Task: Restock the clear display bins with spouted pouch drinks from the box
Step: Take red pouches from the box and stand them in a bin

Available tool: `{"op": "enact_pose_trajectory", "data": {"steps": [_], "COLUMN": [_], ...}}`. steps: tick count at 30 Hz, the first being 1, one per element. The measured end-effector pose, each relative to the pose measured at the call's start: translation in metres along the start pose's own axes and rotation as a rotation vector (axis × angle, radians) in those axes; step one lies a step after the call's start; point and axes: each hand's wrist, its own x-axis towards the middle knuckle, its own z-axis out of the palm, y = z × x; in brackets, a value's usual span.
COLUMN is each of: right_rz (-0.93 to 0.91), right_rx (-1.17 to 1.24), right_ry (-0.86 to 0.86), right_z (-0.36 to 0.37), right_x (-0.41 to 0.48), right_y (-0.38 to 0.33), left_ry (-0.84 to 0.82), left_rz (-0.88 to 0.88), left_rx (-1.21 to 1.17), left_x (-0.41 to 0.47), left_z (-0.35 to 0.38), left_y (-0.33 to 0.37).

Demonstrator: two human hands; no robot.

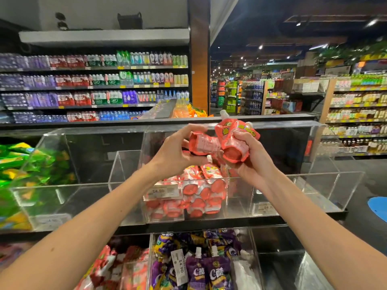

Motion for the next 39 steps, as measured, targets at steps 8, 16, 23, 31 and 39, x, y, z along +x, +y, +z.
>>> {"op": "enact_pose_trajectory", "data": {"steps": [8, 16, 23, 31, 39], "right_rz": [-0.179, -0.264, -0.358, -0.421, -0.425], "right_rx": [-0.595, -1.214, -1.499, -1.593, -1.507], "right_ry": [0.239, 0.231, 0.222, 0.203, 0.162], "right_z": [0.009, 0.011, 0.013, 0.011, 0.011], "right_x": [0.012, 0.023, 0.03, 0.041, 0.056], "right_y": [-0.006, 0.001, 0.009, 0.017, 0.03], "left_ry": [0.341, 0.42, 0.456, 0.208, -0.136], "left_rz": [0.137, 0.108, 0.129, -0.081, -0.216], "left_rx": [0.382, 0.957, 1.183, 1.471, 1.787], "left_x": [-0.014, -0.01, 0.011, 0.024, 0.033], "left_z": [-0.033, -0.045, -0.039, -0.027, -0.028], "left_y": [-0.025, -0.06, -0.072, -0.09, -0.104]}}
